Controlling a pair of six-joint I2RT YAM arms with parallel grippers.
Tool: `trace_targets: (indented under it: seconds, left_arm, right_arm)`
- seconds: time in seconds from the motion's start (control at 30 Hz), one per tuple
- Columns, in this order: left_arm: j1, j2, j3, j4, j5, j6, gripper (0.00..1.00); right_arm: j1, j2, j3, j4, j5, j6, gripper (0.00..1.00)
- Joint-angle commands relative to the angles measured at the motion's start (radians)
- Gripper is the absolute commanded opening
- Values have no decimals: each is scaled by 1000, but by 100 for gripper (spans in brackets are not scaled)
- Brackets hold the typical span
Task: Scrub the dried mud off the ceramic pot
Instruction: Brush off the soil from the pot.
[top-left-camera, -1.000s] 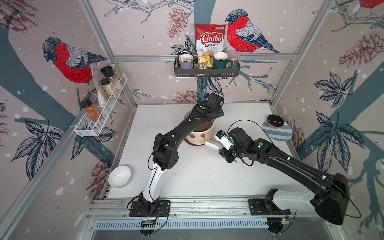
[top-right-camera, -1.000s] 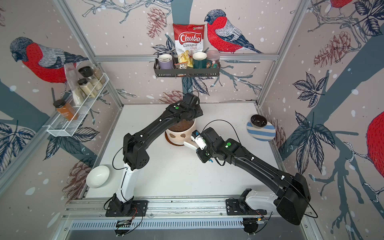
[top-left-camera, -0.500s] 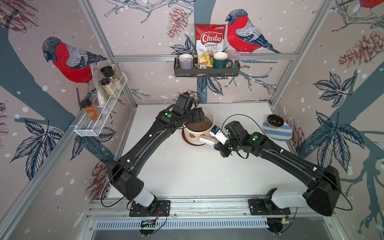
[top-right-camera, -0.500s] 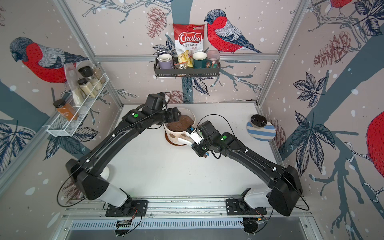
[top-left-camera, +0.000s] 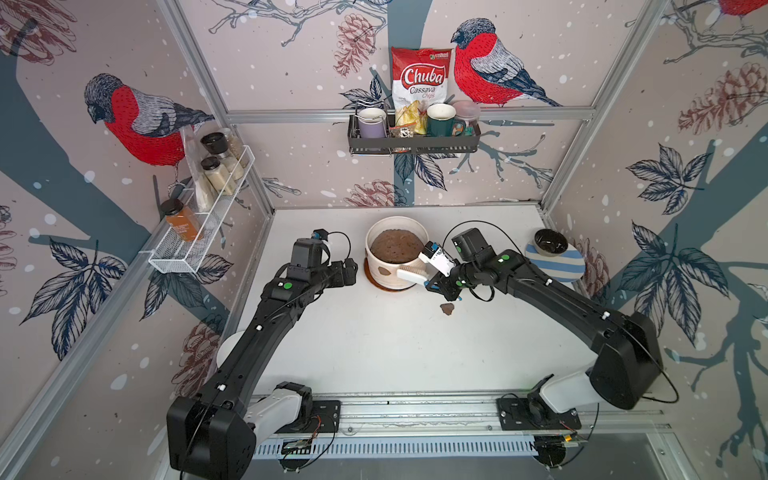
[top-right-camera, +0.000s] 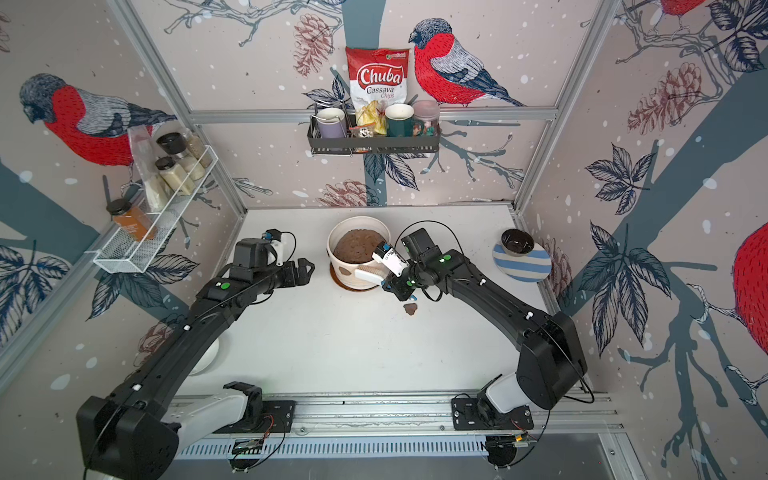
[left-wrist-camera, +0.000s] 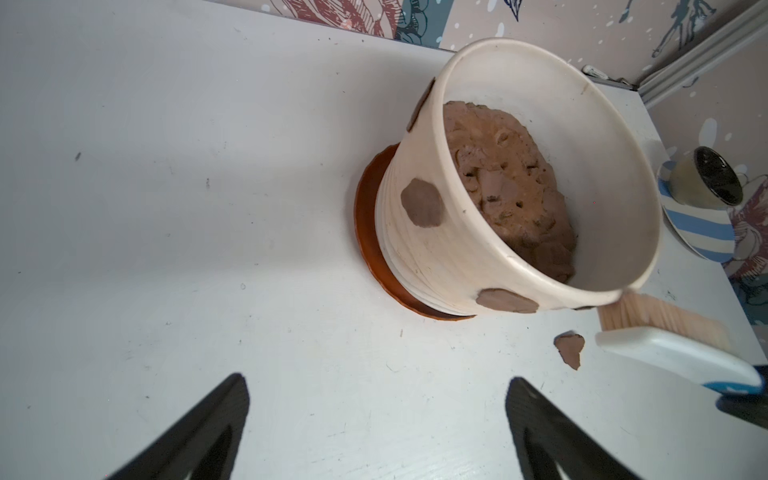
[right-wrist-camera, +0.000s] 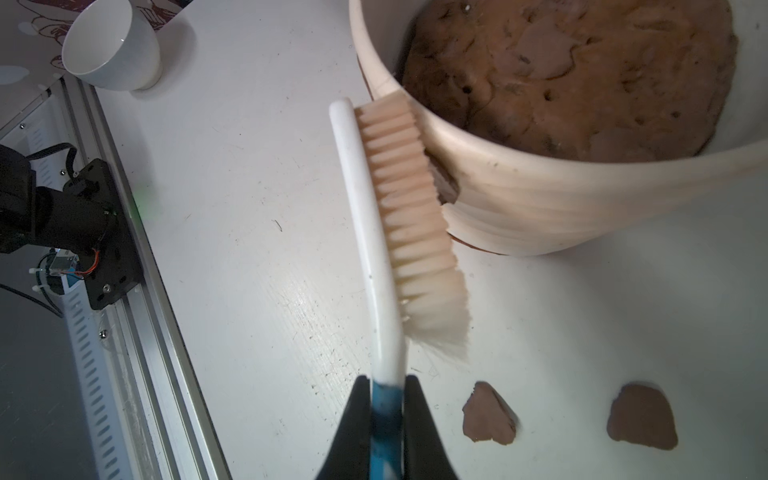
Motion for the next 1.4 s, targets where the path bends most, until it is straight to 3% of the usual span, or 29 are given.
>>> trace_targets:
  seconds: [0.0,0.37,0.57,0.7,0.83,0.93,1.07,1.2,1.37]
  left_arm:
    - [4,-13,-12,102,36,51,96]
    - [4,-78,-82,155,18,71,96]
    - [4,-87,-96,170,45,81,96]
    - [4,-96,-114,226,190,114,95]
    - [-5,-102,-138,338,407,156,91]
    - [-64,-81,-59,246,412,258,88]
    - [-213,-8,102,37,278,479,89]
    - [-284,134,258,-104,218,578,91]
    - [-305,354,483,-307,227,738,85]
  right_arm:
    - [-26,8,-3,13,-17,53,0]
    - [-81,-115,-189,85,7,63,0]
    - [-81,-186,-182,49,-59,79,0]
    - [-107,-241,-119,5,-50,157,0]
    - [-203,-313,-76,31,41,374,0]
    - [-310,-340,-77,79,68,584,0]
    - [-403,-353,-78,84,105,774,0]
    - [-418,-366,-77,53,184,801,0]
    - [-420,-380,-140,69,266,787,0]
